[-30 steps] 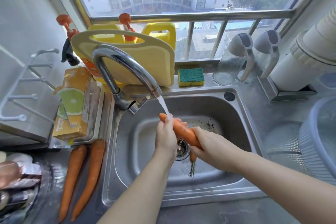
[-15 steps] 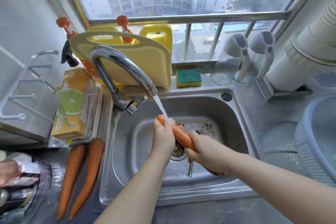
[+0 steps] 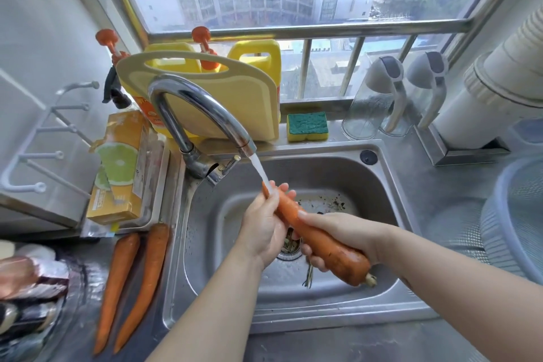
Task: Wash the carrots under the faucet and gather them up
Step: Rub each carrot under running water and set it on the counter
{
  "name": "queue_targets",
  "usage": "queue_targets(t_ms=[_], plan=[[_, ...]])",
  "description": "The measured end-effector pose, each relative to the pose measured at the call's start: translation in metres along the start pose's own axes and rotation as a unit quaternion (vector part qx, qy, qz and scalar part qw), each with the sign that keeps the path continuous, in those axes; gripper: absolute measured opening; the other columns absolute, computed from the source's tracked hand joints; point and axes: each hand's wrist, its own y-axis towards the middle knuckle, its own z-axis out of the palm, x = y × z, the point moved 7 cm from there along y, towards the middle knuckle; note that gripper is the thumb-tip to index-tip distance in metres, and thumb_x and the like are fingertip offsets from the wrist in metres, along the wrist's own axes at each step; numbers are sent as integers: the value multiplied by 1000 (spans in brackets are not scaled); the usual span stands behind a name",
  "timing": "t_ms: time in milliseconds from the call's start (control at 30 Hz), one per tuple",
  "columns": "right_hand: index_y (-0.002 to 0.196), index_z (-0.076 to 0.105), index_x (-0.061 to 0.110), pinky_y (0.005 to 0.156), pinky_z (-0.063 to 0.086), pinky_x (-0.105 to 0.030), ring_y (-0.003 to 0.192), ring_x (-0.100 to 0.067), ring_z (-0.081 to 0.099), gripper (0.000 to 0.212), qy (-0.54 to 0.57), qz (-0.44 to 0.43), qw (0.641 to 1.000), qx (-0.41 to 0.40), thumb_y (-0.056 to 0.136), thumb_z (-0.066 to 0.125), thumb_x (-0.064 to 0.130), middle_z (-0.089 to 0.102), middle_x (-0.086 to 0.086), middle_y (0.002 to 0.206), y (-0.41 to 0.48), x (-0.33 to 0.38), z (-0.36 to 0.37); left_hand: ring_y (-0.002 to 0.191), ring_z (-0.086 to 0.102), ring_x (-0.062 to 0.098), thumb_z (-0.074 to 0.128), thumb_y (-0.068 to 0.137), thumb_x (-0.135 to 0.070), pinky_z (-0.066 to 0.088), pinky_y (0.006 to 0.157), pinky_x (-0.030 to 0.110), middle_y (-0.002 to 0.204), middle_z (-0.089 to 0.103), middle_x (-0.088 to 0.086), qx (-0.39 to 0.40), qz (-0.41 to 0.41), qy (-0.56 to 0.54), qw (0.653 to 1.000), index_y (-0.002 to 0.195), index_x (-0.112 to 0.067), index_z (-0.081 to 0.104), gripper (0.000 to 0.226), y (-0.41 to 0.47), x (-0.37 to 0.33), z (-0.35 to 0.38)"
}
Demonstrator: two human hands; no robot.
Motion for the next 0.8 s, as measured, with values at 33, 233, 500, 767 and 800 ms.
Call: queue_targets(t_ms=[33,233,500,767,800], plan=[[95,51,10,53,49,-23,56,-16,55,36,14,18,1000,14,94,47,46,58,-3,70,-2,0,2,79,56,17,39,100,-10,48,70,31,94,55,9,0,4,22,1000,106,-10,49,12,0,-1,0],[103,57,15,74,57,-30,79,-20,69,33,-403,-20,910,-93,78,74,29,68,-3,89,-6,26,5,42,44,10,38,101,-25,42,48,24,60,43,3,-181,68,73,978,78,-11,43,27,19,-11,-11],[110,52,26,54,47,-21,52,-5,59,33,-446,-157,831,-293,84,60,45,65,4,83,-27,38,-8,43,42,12,32,101,-41,42,49,27,53,42,-1,-245,6,-140,959,71,-14,43,42,35,-22,-47],[99,53,12,35,27,-15,33,-10,34,38,93,19,992,-89,92,47,49,57,-11,65,-5,11,-14,73,57,15,46,98,-25,54,67,29,90,52,7,-78,7,-95,992,101,-9,48,16,24,-3,-10],[99,53,14,36,27,-15,32,-9,35,38,112,30,990,-78,91,47,50,56,-10,64,-6,10,-13,76,57,14,46,99,-18,53,69,30,92,51,7,-63,17,-66,996,106,-8,47,12,20,-1,-5]])
